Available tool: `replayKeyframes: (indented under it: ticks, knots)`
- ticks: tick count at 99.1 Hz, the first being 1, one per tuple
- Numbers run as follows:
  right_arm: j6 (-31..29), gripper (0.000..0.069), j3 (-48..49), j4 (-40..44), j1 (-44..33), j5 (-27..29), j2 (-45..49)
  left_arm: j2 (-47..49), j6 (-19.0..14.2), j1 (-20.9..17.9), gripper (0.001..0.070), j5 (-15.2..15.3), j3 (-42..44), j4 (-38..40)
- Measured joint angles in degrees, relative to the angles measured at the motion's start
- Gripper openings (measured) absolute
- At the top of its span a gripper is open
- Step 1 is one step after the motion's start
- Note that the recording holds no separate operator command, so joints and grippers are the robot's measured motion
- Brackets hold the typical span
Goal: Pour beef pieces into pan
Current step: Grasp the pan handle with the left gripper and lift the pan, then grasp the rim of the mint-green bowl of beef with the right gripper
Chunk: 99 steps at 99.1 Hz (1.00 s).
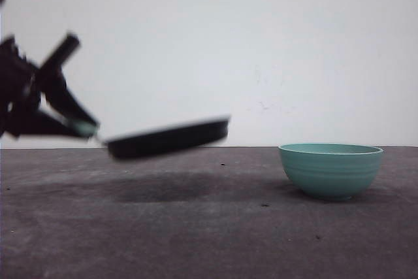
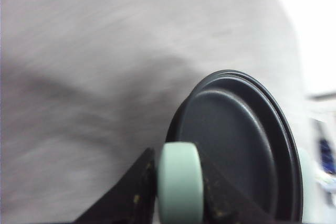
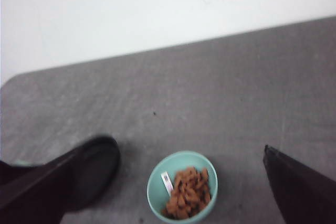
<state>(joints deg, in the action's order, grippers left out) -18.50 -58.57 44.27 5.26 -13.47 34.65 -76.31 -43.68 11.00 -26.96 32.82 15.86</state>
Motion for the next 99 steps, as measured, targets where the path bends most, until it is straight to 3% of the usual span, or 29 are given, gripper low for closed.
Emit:
replayKeyframes:
  ticks: [9, 24, 31, 45, 52, 71, 99]
  knots:
    - [0.0, 0.0681, 0.0, 2.2, 0.0, 0.0, 2.8, 3.7, 2.2, 0.3, 0.0061, -3.1, 1.8, -3.8]
    - [1.0, 0.0629, 0.0, 2.8, 0.0, 0.2, 11.3, 9.6, 7.0, 2.1, 0.0061, -3.3, 6.4, -16.0]
    - [2.0, 0.0557, 0.0, 2.5, 0.0, 0.7, 16.2, 12.2, 9.4, 3.4, 0.0061, -2.6, 8.7, -21.9]
    - [3.4, 0.0346, 0.0, 0.6, 0.0, 1.2, 25.7, 16.1, 12.0, 5.4, 0.0061, -1.2, 11.8, -30.6]
    - [3.7, 0.0288, 0.0, -0.5, 0.0, 0.5, 31.5, 17.4, 12.6, 6.1, 0.0061, -1.0, 12.2, -32.3]
    - [3.8, 0.0262, 0.0, -4.3, 0.0, -6.0, 44.7, 19.3, 12.9, 7.5, 0.0061, -0.6, 12.2, -35.8]
    - [4.4, 0.0252, 0.0, -5.8, 0.0, -6.0, 52.7, 19.5, 13.4, 8.4, 0.0061, -0.4, 12.2, -37.0]
